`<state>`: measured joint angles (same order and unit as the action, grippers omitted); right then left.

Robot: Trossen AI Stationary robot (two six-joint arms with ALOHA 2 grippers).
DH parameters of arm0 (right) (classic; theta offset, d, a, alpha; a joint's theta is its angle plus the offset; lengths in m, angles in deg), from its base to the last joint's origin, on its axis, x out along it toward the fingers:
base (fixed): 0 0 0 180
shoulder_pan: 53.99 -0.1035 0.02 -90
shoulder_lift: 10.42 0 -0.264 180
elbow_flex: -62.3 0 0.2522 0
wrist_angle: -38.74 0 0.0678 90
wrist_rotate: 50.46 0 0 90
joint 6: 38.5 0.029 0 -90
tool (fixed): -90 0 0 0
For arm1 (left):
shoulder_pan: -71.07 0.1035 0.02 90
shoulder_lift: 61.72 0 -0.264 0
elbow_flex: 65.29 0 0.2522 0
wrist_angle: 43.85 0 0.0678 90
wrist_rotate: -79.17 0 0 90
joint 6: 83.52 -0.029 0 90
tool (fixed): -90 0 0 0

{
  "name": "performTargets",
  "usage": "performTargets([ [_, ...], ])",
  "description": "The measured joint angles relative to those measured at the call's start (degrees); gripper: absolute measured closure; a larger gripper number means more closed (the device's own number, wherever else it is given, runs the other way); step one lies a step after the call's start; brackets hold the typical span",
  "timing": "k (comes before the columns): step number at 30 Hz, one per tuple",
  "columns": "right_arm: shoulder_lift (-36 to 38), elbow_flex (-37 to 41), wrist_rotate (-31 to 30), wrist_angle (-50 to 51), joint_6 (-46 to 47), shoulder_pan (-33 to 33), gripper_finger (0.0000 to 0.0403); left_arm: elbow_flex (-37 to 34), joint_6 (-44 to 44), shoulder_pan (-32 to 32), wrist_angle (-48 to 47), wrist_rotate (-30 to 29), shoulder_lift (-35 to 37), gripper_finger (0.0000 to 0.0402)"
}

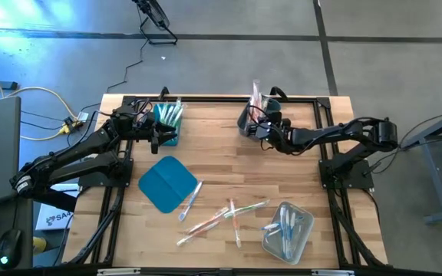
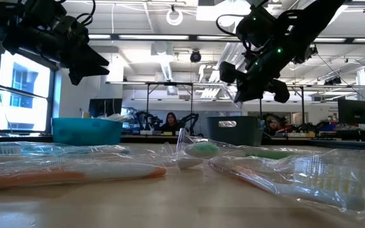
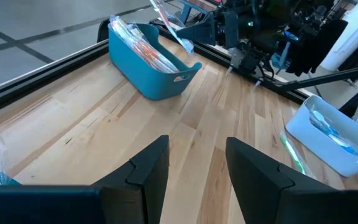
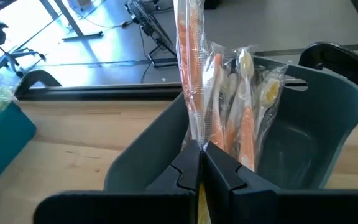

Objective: Pick & Place Toothbrushes
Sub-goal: Put the orange toothbrush into the dark gray bin

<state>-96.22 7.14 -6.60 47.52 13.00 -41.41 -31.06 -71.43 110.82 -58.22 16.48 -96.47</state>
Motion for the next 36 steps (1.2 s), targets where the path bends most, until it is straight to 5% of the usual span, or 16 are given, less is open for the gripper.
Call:
performTargets([
  [36,-7.17,0.02,5.73,2.17,4.45,0.55,0.0399,0.00,-0.02,-0.02,0.01,0.20,0.00,0.0245],
])
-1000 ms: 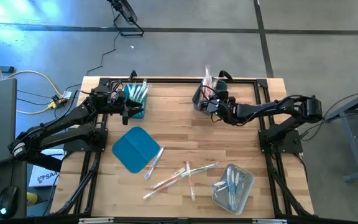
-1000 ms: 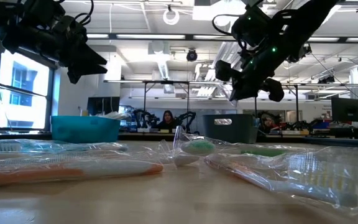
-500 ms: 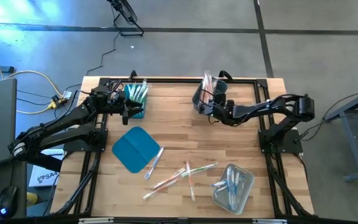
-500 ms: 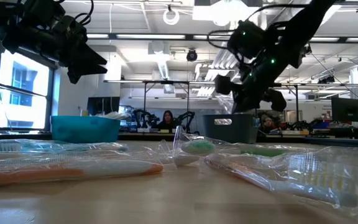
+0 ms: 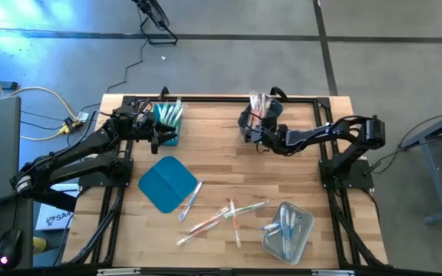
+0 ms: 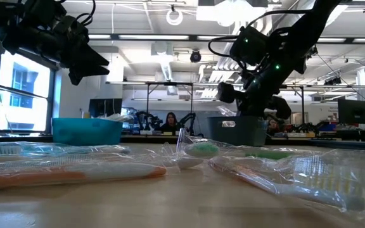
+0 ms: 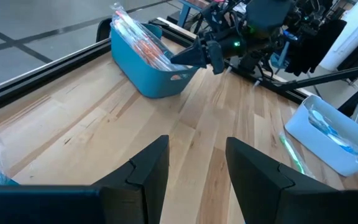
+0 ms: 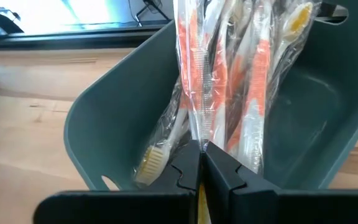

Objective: Pick & Place Toothbrushes
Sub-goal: Put the orange toothbrush into the dark gray bin

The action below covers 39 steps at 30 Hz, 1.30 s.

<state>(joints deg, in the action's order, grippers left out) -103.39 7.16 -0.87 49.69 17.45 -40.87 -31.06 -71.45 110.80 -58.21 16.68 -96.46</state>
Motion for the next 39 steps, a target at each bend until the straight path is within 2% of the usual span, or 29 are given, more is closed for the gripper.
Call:
performTargets([
  [16,0.00,0.00,0.24,0.00,-2.22,0.00,0.0399,0.00,0.00,0.00,0.01,-0.22,0.00,0.0245],
  [34,0.07,0.00,4.33,-0.74,-3.57,0.50,0.0399,0.00,0.07,0.01,0.01,-0.20,-0.02,0.0245],
  [39,0.07,-0.01,4.39,-0.92,-3.72,0.50,0.0373,0.00,0.17,0.01,-0.01,-0.17,-0.01,0.0245],
])
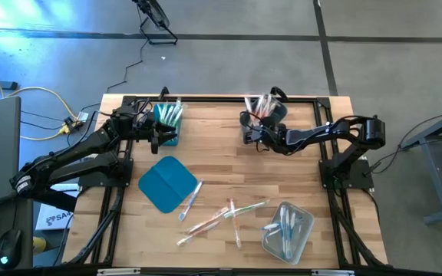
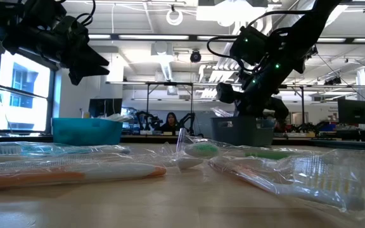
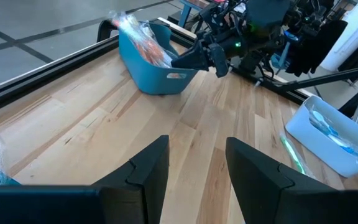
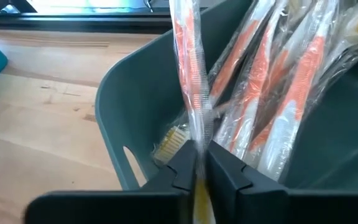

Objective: Pick & Place Toothbrushes
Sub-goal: Put the orange toothbrush into the dark gray bin, then put the blue toothbrush into the light gray bin

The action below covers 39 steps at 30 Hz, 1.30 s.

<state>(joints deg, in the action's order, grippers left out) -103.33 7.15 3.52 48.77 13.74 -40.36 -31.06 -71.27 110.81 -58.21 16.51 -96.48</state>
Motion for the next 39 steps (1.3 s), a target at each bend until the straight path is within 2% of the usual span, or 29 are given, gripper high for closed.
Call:
performTargets([
  [5,0.27,0.01,0.00,-0.04,0.15,0.00,0.0312,0.00,0.00,-0.01,0.02,0.00,-0.01,0.0245],
  [8,1.64,0.01,-2.18,-1.08,-0.46,-0.35,0.0293,0.00,0.00,0.01,0.02,0.02,0.01,0.0245],
  [13,6.11,0.01,-5.56,-1.17,-6.50,-1.37,0.0300,0.00,0.02,-0.01,0.00,0.04,0.01,0.0245],
  [19,12.11,0.01,-3.09,-1.08,-16.25,-2.13,0.0320,0.00,0.02,0.01,0.01,0.24,0.00,0.0245],
  [31,19.94,-0.02,12.13,0.35,-26.59,-4.73,0.0383,0.00,0.02,-0.01,0.02,0.20,0.01,0.0245],
  [34,20.40,-0.02,18.75,0.60,-30.04,-5.05,0.0397,0.00,0.02,-0.01,0.02,0.19,0.01,0.0245],
  [39,20.44,-0.02,32.70,0.68,-36.30,-5.01,0.0399,0.00,0.02,-0.01,0.02,0.17,0.01,0.0245],
])
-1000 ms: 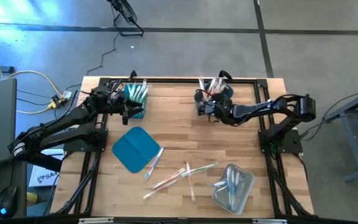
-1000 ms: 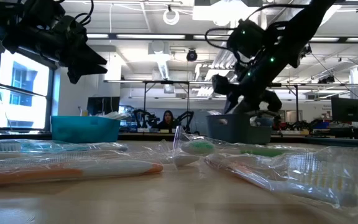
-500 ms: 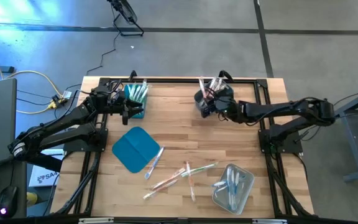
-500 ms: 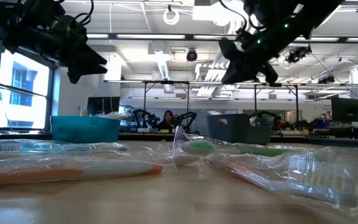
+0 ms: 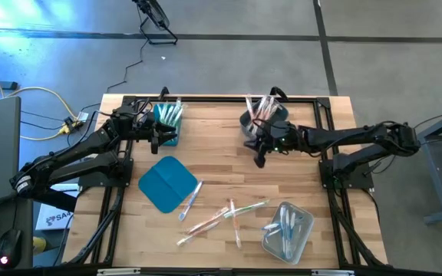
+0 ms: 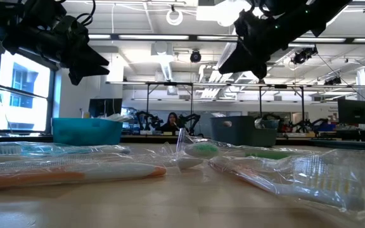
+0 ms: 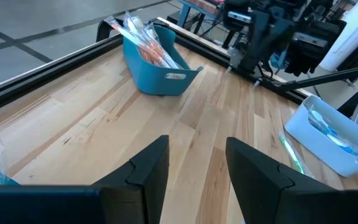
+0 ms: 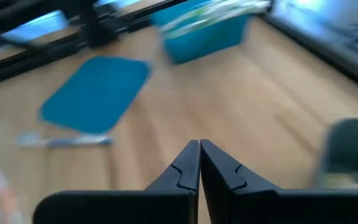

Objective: Pick & Place Toothbrushes
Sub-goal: Put the blue toothbrush into the light gray bin

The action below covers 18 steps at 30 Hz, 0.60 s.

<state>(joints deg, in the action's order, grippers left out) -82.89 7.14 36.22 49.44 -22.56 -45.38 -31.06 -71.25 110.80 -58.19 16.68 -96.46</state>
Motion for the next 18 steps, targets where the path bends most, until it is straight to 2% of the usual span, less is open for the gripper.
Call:
performTargets([
  [4,0.00,0.00,6.46,-0.06,-1.19,0.01,0.0400,0.00,0.11,0.02,0.00,0.00,-0.02,0.0245],
  [8,0.00,0.00,9.40,-0.10,-1.92,0.01,0.0399,0.00,4.28,0.00,0.00,1.86,-0.01,0.0245],
  [12,1.04,0.00,13.38,0.75,-10.00,0.01,0.0399,0.00,9.00,0.00,0.01,4.16,-0.01,0.0245],
  [16,4.55,0.00,13.53,3.10,-14.11,0.19,0.0400,0.00,10.61,-1.44,0.03,3.99,0.00,0.0245],
  [18,6.47,0.00,13.77,4.80,-14.31,0.42,0.0399,0.00,11.69,-4.11,0.16,1.62,0.00,0.0245],
])
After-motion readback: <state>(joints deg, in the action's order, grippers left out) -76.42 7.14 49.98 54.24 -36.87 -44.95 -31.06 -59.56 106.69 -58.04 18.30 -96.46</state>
